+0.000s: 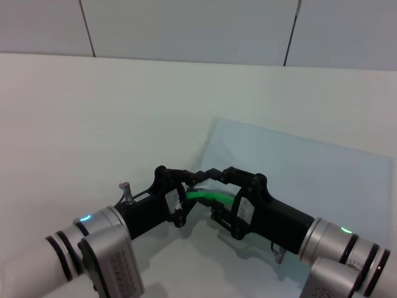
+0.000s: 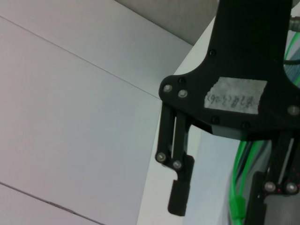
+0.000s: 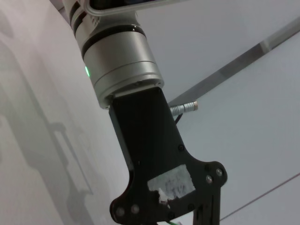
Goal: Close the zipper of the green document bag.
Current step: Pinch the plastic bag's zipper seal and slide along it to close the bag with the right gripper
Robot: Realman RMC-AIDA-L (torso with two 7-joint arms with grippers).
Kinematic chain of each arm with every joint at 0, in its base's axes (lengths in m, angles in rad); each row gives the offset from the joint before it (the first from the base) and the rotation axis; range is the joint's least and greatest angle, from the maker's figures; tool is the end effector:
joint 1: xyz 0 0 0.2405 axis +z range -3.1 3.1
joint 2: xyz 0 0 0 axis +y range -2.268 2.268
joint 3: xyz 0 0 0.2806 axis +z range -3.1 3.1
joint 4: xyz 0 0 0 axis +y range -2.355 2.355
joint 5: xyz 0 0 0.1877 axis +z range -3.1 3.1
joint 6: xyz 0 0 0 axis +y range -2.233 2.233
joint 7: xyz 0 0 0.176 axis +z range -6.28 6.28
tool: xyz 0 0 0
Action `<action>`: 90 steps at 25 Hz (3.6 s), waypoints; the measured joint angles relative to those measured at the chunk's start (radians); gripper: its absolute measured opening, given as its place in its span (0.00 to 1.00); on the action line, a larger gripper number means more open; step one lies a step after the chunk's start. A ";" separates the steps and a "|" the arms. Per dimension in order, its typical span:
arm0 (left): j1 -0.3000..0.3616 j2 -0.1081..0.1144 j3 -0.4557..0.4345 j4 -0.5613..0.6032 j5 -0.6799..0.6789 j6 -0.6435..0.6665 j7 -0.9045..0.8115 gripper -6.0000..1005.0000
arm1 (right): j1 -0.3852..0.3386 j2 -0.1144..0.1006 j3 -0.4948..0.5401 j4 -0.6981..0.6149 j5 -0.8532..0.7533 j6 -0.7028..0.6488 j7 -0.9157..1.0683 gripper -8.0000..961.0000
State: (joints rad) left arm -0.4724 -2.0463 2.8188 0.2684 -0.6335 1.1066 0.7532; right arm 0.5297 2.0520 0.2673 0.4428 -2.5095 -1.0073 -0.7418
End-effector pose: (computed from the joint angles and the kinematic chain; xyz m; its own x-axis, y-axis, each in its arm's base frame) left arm -0.2683 0.3051 -0.1266 0.7802 -0.6120 -0.1292 -0.4796 -0.4528 -0.7516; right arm 0.2176 0.2958 -0.1587 0.7439 0.6682 -0.0042 0.4613 -0.5181 -0.7202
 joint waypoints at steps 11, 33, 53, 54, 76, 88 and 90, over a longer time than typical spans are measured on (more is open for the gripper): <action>0.000 0.000 0.001 0.001 0.004 0.001 0.000 0.06 | 0.004 0.000 -0.006 0.000 -0.004 0.001 -0.002 0.43; 0.009 -0.001 -0.004 0.003 0.020 0.003 0.000 0.06 | 0.000 0.000 -0.001 0.021 -0.006 0.053 -0.054 0.17; 0.007 0.000 -0.007 0.003 0.020 0.002 0.002 0.06 | -0.001 0.001 -0.001 0.032 -0.004 0.054 -0.068 0.10; 0.007 0.000 -0.007 0.003 0.020 0.002 0.002 0.06 | -0.001 0.001 -0.001 0.032 -0.004 0.054 -0.068 0.10; 0.039 0.003 -0.038 -0.009 0.005 0.017 0.019 0.06 | -0.059 -0.006 0.041 0.054 0.004 0.053 -0.132 0.09; 0.081 0.004 -0.127 -0.023 0.003 0.015 0.017 0.06 | -0.131 -0.011 0.145 0.056 0.005 0.053 -0.172 0.09; 0.090 0.004 -0.146 -0.026 0.003 0.013 0.016 0.06 | -0.138 -0.011 0.154 0.056 0.005 0.053 -0.175 0.09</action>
State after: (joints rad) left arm -0.3825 -2.0419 2.6730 0.2428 -0.6307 1.1199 0.7690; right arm 0.3921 2.0408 0.4213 0.4983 -2.5048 -0.9542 -0.9166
